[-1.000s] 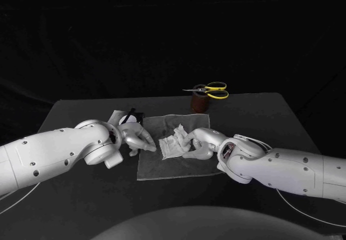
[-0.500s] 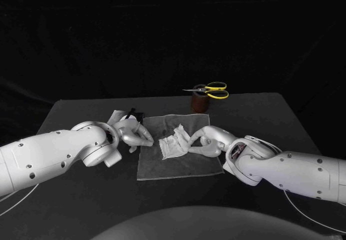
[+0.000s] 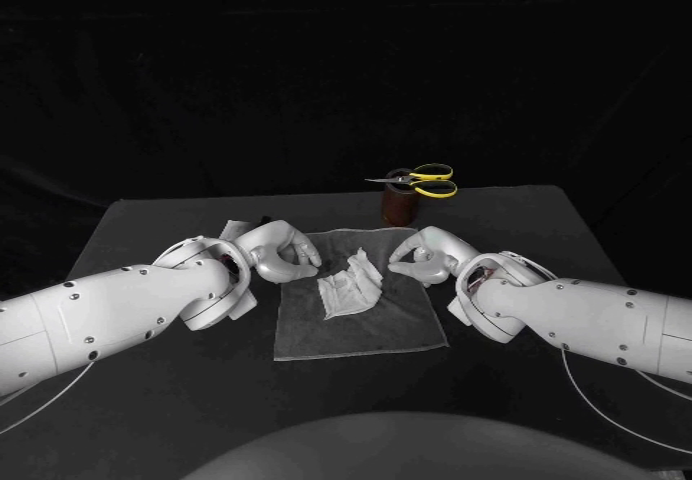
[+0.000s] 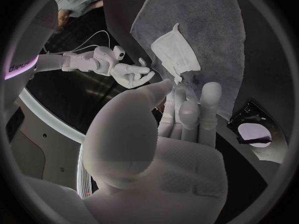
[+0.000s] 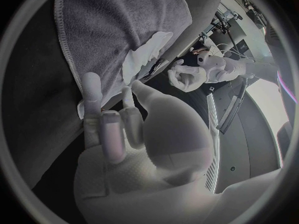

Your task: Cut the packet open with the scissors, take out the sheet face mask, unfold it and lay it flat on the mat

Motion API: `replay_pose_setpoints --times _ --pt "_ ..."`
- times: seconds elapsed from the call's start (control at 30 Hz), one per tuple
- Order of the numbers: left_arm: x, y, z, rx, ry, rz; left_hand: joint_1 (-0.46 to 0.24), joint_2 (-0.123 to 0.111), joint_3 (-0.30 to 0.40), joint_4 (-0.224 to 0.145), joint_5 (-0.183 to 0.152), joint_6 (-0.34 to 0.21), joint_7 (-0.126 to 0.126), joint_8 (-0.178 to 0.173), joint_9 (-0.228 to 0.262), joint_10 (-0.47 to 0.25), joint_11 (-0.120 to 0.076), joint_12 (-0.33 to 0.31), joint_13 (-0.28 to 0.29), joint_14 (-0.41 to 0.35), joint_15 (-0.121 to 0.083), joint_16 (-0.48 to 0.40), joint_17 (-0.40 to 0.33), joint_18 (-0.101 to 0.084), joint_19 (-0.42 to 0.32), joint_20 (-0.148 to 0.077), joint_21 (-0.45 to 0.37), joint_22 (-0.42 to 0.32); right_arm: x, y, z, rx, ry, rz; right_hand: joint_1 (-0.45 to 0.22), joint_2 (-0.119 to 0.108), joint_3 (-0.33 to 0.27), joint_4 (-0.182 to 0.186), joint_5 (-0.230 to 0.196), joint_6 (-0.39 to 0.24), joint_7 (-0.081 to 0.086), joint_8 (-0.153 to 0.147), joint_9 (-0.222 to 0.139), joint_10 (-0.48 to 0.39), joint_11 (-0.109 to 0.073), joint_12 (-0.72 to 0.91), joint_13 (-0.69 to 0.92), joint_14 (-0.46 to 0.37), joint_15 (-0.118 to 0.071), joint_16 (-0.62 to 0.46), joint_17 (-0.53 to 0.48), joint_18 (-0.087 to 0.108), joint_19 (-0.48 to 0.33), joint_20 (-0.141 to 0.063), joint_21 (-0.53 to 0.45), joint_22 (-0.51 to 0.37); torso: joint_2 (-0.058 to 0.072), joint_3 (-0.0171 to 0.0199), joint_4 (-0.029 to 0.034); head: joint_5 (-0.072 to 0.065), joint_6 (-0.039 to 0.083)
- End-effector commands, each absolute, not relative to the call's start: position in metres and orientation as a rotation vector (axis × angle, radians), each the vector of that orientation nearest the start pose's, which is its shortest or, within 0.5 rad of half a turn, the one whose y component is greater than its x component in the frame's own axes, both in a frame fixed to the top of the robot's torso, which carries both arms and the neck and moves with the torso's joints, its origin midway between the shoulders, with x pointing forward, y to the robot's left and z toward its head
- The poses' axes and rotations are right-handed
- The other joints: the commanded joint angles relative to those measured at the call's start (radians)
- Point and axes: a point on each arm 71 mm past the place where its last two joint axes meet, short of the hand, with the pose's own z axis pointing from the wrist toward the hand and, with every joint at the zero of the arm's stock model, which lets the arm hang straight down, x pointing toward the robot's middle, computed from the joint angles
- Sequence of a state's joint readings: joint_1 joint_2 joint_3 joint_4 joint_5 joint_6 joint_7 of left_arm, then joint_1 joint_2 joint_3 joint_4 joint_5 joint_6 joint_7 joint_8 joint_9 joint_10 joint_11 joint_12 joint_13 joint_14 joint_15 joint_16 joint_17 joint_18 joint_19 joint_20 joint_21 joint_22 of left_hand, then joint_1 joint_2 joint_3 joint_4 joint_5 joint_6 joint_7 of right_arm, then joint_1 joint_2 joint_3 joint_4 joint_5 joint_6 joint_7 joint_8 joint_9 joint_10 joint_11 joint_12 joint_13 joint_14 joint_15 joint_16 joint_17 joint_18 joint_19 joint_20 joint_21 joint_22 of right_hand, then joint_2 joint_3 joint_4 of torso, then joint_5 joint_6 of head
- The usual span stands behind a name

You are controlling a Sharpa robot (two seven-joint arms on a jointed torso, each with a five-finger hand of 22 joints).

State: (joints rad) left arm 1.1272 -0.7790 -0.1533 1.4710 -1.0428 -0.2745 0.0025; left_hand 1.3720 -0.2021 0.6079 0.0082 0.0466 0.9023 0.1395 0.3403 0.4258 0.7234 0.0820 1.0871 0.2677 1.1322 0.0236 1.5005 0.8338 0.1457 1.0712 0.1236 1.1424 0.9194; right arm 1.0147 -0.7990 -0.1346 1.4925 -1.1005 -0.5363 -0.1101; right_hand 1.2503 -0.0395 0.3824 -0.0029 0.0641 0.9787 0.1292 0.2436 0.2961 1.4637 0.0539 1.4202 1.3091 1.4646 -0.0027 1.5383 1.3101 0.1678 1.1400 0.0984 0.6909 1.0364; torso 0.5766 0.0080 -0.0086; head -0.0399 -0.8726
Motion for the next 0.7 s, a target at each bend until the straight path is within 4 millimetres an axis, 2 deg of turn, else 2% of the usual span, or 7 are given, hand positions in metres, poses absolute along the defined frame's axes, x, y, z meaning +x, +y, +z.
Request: replay_pose_setpoints --times 0.03,0.17,0.27,0.47,0.7 --pt "0.459 0.176 -0.266 0.027 1.894 -0.859 -0.002 -0.016 -0.016 0.003 0.001 0.008 -0.003 -0.001 0.003 0.013 -0.004 0.002 0.0 0.037 -0.002 0.01 0.05 -0.002 0.03 -0.001 0.024 0.033 0.44 -0.2 -0.304 0.356 1.898 0.691 -0.001 -0.002 0.005 -0.001 -0.007 0.007 0.002 -0.005 -0.002 0.04 -0.005 0.003 0.133 0.064 -0.008 0.006 0.154 0.002 0.009 -0.001 0.005 0.002 0.001 -0.0013 0.0001 -0.001 0.0" --pt "0.465 0.169 -0.275 0.098 1.902 -0.809 -0.006 -0.03 -0.035 0.003 0.001 0.011 -0.007 -0.004 0.004 0.02 -0.007 0.013 0.004 0.076 -0.005 0.019 0.103 -0.008 0.058 -0.003 0.047 0.063 0.446 -0.195 -0.307 0.345 1.898 0.664 -0.004 -0.008 0.006 -0.002 -0.008 0.001 0.005 -0.012 -0.006 0.04 -0.003 0.002 0.132 0.063 -0.007 0.005 0.151 0.002 0.008 -0.001 0.003 0.003 0.001 -0.0004 -0.0001 -0.003 0.0" --pt "0.467 0.167 -0.28 0.12 1.904 -0.791 0.0 -0.034 -0.049 0.002 0.002 0.006 -0.009 -0.014 0.002 0.028 -0.013 0.04 0.018 0.129 -0.01 0.032 0.185 -0.017 0.093 -0.007 0.078 0.104 0.449 -0.191 -0.309 0.339 1.898 0.661 -0.009 -0.016 0.006 -0.001 -0.009 -0.002 0.008 -0.016 -0.009 0.039 0.0 0.0 0.131 0.062 -0.006 0.004 0.149 0.001 0.007 0.0 0.003 0.003 0.0 -0.0006 0.0 -0.003 0.0" --pt "0.471 0.161 -0.289 0.142 1.901 -0.781 0.005 -0.034 -0.065 0.004 0.001 0.007 -0.01 -0.026 0.0 0.028 -0.019 0.085 0.043 0.182 -0.016 0.046 0.272 -0.027 0.129 -0.013 0.113 0.15 0.452 -0.179 -0.31 0.319 1.905 0.678 -0.02 -0.03 0.0 0.001 -0.01 -0.005 0.011 -0.022 -0.013 0.039 0.002 0.0 0.132 0.062 -0.003 0.004 0.149 0.001 0.005 0.002 0.001 0.004 0.001 0.0005 -0.0008 -0.003 0.0" --pt "0.471 0.155 -0.295 0.155 1.904 -0.792 0.015 -0.029 -0.074 0.004 0.001 0.013 -0.016 -0.039 -0.003 0.035 -0.03 0.149 0.081 0.247 -0.025 0.059 0.384 -0.041 0.18 -0.021 0.163 0.217 0.453 -0.171 -0.312 0.295 1.917 0.682 -0.031 -0.046 -0.009 0.005 -0.009 -0.01 0.014 -0.03 -0.018 0.038 0.006 -0.001 0.131 0.061 -0.001 0.004 0.148 0.002 0.003 0.004 -0.003 0.005 0.0 -0.0004 -0.0003 -0.004 0.0"
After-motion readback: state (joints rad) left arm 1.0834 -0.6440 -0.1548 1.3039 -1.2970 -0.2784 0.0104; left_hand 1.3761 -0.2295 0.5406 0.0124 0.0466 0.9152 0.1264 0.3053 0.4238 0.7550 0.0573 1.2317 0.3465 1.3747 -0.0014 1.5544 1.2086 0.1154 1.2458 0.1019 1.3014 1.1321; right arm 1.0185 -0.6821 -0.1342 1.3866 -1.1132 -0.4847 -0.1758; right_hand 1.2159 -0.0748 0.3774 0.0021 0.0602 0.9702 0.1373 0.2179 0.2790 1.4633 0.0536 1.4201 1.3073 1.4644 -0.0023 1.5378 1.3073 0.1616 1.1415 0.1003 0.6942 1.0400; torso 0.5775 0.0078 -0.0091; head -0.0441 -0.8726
